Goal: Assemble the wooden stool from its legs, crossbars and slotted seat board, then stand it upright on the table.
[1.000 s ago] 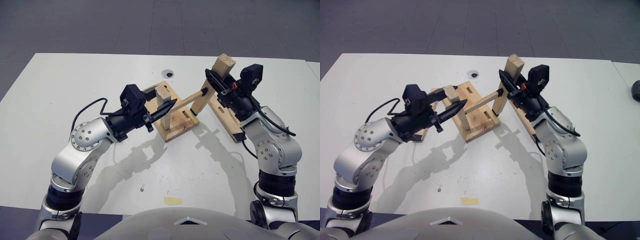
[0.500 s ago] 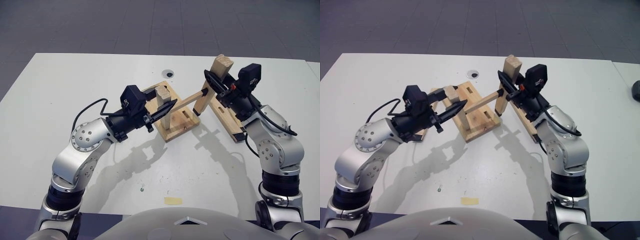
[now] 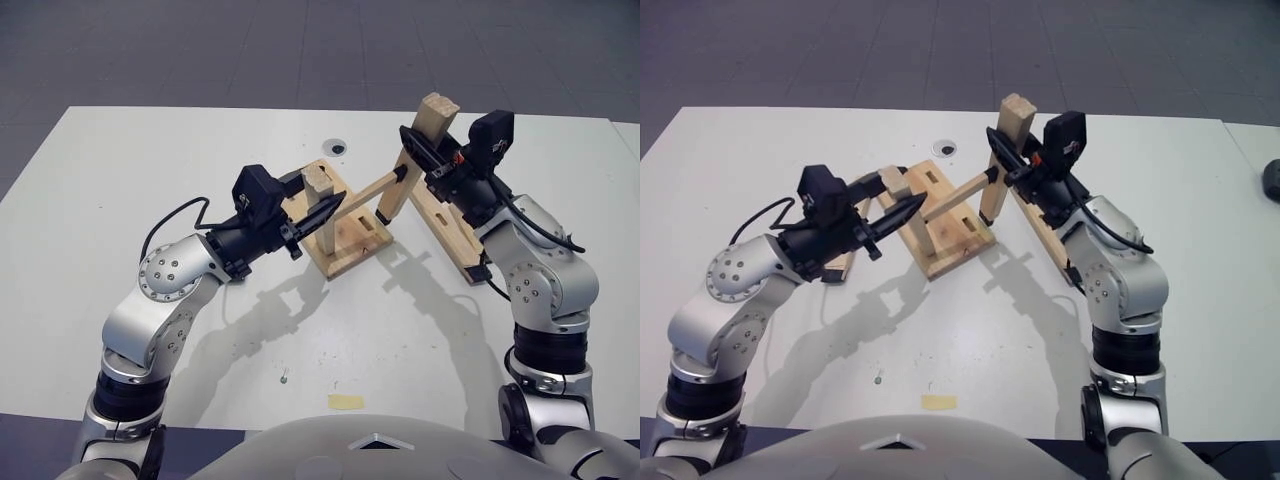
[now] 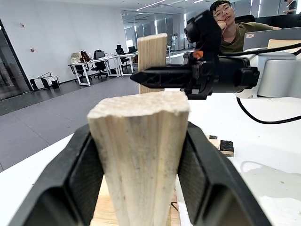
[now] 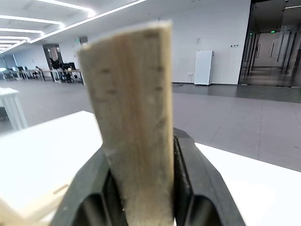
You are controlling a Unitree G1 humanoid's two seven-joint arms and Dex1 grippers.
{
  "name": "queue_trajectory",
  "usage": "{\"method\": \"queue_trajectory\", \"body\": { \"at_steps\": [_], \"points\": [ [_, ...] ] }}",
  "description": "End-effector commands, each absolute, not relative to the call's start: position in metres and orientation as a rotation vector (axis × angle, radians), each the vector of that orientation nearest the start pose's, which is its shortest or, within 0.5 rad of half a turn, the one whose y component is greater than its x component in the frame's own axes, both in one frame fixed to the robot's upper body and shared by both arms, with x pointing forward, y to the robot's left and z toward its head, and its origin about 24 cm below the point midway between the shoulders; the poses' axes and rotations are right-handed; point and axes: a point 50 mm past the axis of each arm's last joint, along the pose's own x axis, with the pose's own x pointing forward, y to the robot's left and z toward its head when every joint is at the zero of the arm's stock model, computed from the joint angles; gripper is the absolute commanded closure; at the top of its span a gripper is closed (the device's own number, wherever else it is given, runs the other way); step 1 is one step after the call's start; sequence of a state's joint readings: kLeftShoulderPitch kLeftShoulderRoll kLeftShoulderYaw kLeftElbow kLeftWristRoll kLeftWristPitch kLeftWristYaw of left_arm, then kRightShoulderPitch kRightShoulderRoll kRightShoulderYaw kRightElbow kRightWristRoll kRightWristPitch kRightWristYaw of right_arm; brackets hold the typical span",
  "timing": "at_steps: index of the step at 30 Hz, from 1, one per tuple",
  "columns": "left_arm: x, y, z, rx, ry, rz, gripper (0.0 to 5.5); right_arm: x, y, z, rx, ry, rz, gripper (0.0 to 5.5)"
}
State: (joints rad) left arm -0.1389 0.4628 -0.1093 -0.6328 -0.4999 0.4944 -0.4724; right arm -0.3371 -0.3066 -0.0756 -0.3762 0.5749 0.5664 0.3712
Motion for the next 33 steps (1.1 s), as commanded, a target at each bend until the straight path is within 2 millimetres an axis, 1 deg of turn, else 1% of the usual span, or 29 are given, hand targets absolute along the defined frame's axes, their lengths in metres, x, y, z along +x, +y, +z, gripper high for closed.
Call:
{"method": "queue_trajectory", "body": {
  "at_steps": [1, 6, 10, 14, 22, 27, 33],
  "points": [
    [0.230, 0.118, 0.138, 0.085, 0.029, -0.884, 3.44, 0.263, -0.106, 0.177, 0.240, -0.142, 0.902, 4.41],
    [0.230, 0.116, 0.134, 0.099, 0.045, -0.893, 3.44, 0.258, -0.104, 0.168, 0.217, -0.099, 0.915, 4.41],
    [0.232, 0.117, 0.135, 0.112, 0.052, -0.904, 3.44, 0.256, -0.107, 0.158, 0.251, -0.064, 0.865, 4.41],
    [0.232, 0.117, 0.135, 0.114, 0.055, -0.907, 3.45, 0.254, -0.108, 0.154, 0.261, -0.048, 0.844, 4.41],
    [0.229, 0.113, 0.131, 0.102, 0.049, -0.875, 3.45, 0.259, -0.112, 0.149, 0.161, -0.024, 0.868, 4.41],
    [0.230, 0.117, 0.139, 0.085, 0.009, -0.834, 3.45, 0.260, -0.103, 0.145, 0.110, -0.016, 0.918, 4.42],
    [0.232, 0.122, 0.144, 0.104, 0.007, -0.835, 3.45, 0.260, -0.103, 0.139, 0.066, -0.020, 0.890, 4.42]
  ]
}}
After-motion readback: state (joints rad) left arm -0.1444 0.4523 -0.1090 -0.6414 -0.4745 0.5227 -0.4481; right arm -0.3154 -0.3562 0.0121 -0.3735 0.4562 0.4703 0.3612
